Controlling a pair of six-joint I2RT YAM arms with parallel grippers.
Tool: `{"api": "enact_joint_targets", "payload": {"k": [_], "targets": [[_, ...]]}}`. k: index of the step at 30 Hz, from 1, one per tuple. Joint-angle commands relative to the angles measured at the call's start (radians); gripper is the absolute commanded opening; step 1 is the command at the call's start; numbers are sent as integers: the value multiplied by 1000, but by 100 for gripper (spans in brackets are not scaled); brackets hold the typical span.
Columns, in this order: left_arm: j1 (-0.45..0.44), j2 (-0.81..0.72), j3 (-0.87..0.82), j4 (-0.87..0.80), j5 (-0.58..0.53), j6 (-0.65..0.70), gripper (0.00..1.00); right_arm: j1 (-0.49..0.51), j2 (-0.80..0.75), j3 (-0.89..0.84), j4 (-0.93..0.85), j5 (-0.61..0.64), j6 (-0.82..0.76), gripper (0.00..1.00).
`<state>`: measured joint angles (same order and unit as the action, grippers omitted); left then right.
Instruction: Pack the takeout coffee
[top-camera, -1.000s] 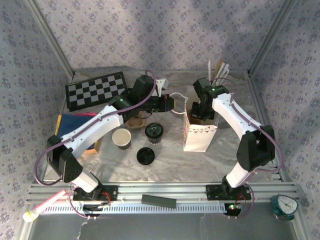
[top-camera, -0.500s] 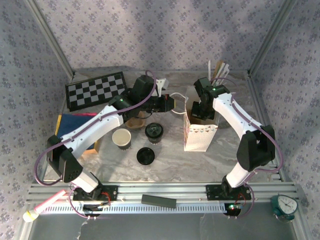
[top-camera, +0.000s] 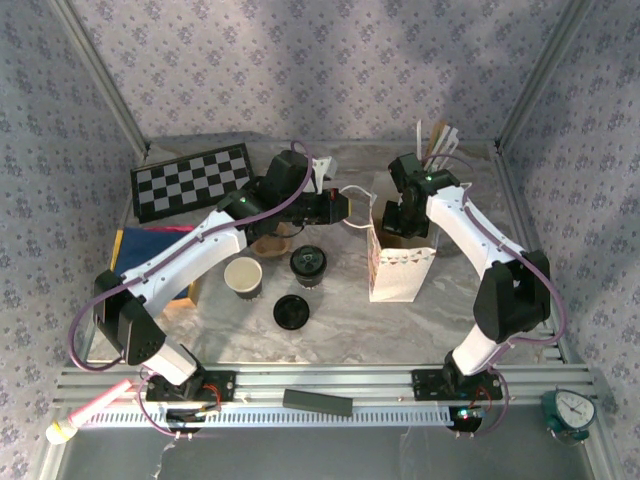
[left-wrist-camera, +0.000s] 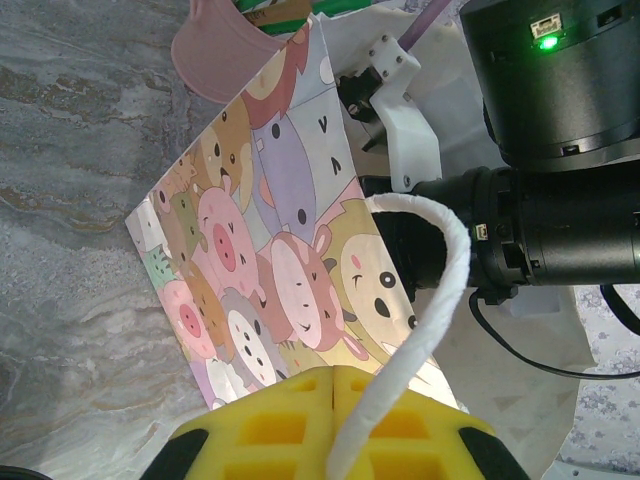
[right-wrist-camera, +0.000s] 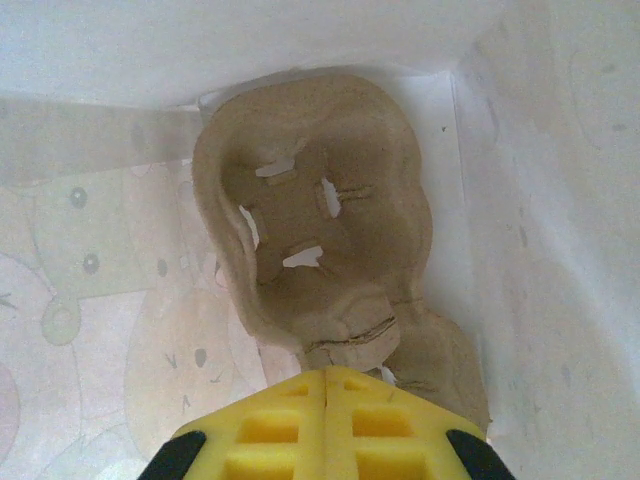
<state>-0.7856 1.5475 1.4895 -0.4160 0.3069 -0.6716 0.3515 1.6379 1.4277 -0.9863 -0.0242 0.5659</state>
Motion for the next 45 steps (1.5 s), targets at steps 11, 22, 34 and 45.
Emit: {"api": "enact_joint_targets", "payload": {"k": [11, 22, 34, 45], "targets": [[0, 9, 7, 3, 23, 9, 0, -2, -54, 6, -28, -7, 22, 0], [-1, 9, 5, 3, 26, 10, 0, -7, -53, -25, 34, -26, 32, 0], [0, 11, 3, 5, 35, 7, 0, -17, -44, -33, 95, -35, 50, 0], [0, 11, 5, 2, 35, 9, 0, -17, -24, -30, 120, -39, 54, 0]]}}
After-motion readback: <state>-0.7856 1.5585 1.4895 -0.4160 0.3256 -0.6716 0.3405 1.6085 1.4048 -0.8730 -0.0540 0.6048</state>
